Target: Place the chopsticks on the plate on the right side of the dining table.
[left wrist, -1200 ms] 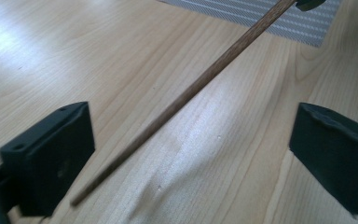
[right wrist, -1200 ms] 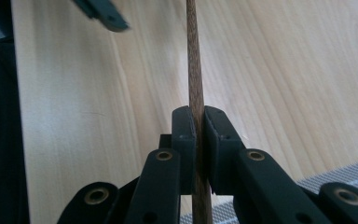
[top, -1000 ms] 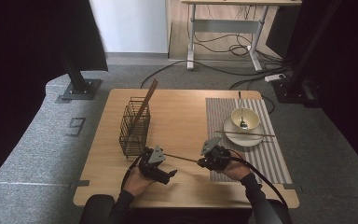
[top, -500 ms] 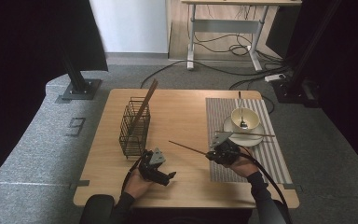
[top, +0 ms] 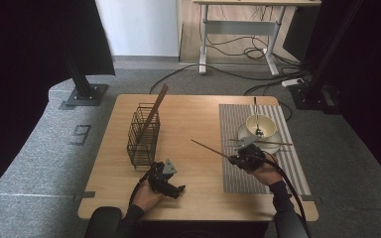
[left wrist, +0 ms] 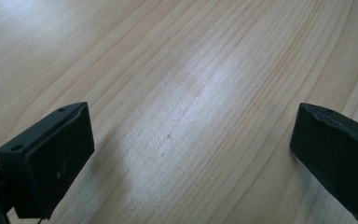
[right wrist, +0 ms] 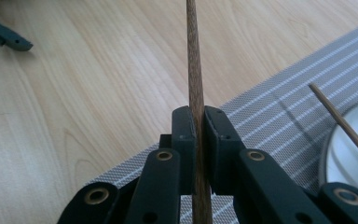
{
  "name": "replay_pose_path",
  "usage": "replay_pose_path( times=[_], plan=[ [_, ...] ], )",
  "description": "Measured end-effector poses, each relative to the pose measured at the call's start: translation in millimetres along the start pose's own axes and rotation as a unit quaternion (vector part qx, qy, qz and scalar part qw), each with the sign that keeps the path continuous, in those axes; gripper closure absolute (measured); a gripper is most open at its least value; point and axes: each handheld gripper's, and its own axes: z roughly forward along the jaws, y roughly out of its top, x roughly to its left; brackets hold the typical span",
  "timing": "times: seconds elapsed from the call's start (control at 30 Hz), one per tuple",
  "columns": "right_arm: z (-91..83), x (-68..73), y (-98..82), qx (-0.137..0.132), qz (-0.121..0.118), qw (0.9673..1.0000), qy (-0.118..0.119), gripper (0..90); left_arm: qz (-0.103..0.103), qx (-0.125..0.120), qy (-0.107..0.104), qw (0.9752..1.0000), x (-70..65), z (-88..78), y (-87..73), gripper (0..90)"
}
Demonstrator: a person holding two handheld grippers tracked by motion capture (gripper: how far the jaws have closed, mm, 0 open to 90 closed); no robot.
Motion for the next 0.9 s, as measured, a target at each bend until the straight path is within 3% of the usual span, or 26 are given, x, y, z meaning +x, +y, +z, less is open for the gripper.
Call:
replay_pose_path(
  times=[0.23, 0.43, 0.9],
  plan=[
    [-7.8, -13.6, -8.6, -0.008, 0.026, 0.9994, -0.022, 82.5, -0.025, 0.002, -0.02, 0.9995, 4.4, 2.3, -1.8, 0.0],
    [-15.9, -26.7, -18.5, -0.013, 0.056, 0.9975, -0.042, 82.5, -0.026, 0.002, -0.021, 0.9994, 4.7, 2.4, -1.8, 0.0],
    [-20.0, -53.8, -43.8, 0.007, 0.108, 0.9907, -0.082, 82.5, -0.026, 0.003, -0.022, 0.9994, 4.9, 2.3, -1.9, 0.0]
  ],
)
